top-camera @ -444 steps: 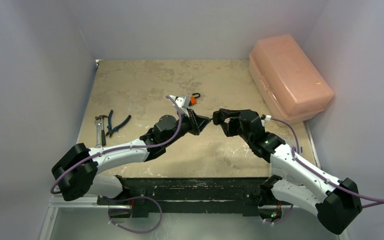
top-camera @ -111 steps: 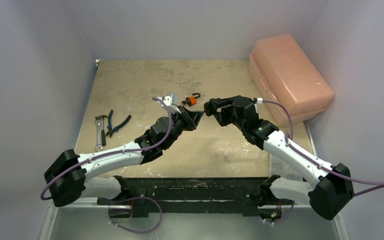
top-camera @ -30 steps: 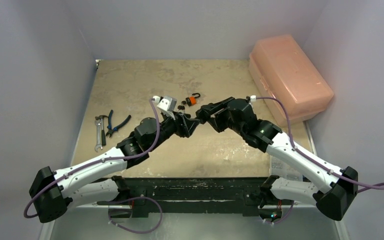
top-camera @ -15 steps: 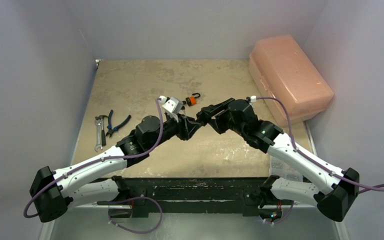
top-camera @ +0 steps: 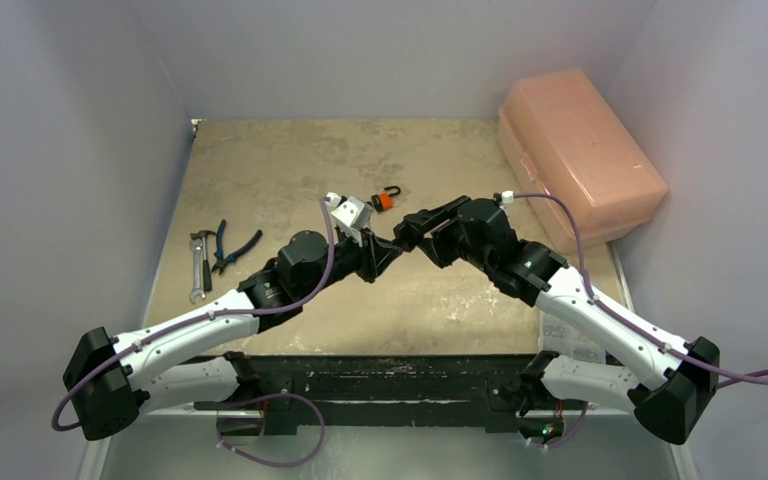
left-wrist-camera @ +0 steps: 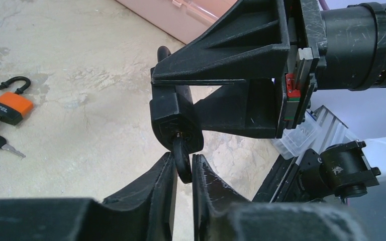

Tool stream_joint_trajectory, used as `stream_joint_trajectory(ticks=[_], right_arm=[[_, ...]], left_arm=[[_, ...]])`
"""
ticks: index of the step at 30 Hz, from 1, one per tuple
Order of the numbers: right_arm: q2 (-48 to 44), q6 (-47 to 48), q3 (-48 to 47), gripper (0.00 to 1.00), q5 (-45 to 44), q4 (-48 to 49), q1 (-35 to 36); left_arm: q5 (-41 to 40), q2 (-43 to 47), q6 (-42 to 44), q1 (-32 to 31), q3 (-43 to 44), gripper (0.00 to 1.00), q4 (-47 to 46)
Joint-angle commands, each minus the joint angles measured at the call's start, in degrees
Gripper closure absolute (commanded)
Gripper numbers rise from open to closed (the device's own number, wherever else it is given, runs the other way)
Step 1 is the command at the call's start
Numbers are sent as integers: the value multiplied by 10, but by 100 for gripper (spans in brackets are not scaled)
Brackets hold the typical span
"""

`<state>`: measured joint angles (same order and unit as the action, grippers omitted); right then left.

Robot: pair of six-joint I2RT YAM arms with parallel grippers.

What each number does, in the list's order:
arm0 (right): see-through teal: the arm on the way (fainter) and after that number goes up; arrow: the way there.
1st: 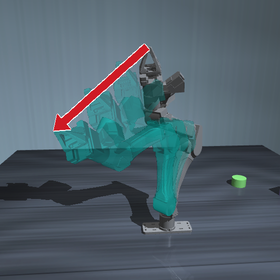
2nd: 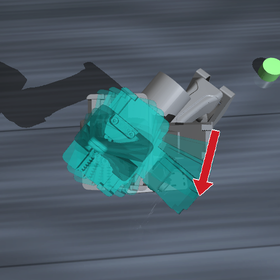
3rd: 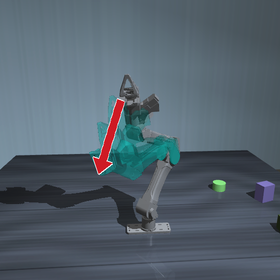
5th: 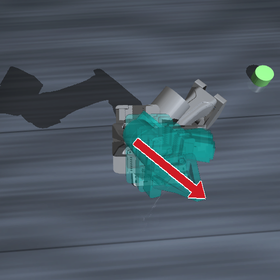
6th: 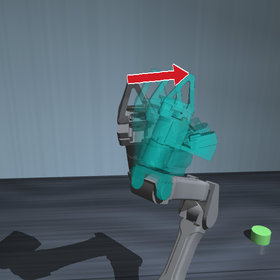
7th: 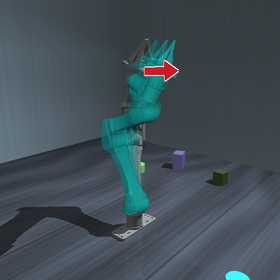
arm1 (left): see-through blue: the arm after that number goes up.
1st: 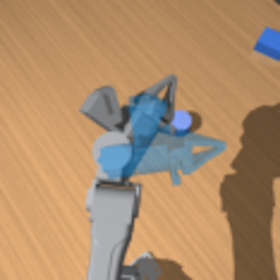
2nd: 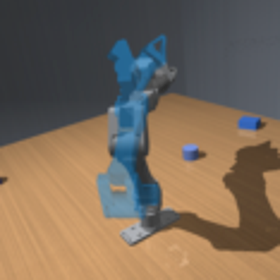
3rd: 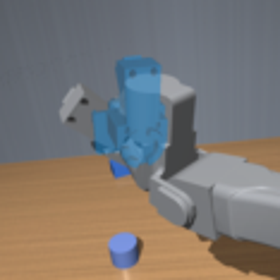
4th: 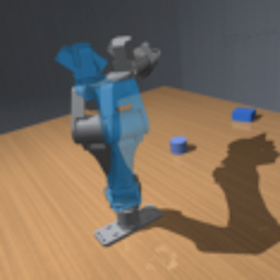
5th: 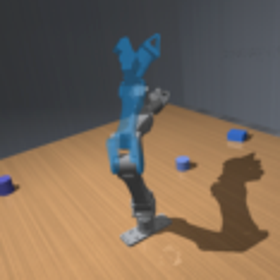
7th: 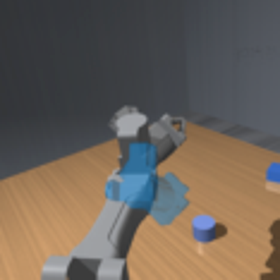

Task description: Unlock with the key

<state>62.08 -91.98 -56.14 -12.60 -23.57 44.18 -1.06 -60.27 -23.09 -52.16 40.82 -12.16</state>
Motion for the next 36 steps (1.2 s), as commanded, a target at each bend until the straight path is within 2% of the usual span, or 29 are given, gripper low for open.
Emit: stream_joint_trajectory(ticks=[1, 5, 13, 19, 30, 36], right_arm=[[-16, 2, -35, 100, 1, 43, -2], [-15, 11, -32, 100, -4, 42, -2], [0, 61, -48, 100, -8, 36, -2], [19, 92, -90, 100, -32, -29, -2], [46, 105, -115, 100, -30, -70, -2], [59, 117, -142, 100, -30, -99, -2]], left_arm=[[-3, -6, 4, 2, 27, 85, -14], [-27, -21, -3, 2, 40, 100, 1], [-49, -51, -17, 0, 59, 100, -7], [-85, -64, 29, -5, 60, 100, -3], [-114, -76, 76, -12, 59, 100, -6], [-156, -78, 114, -29, 58, 100, -6]])
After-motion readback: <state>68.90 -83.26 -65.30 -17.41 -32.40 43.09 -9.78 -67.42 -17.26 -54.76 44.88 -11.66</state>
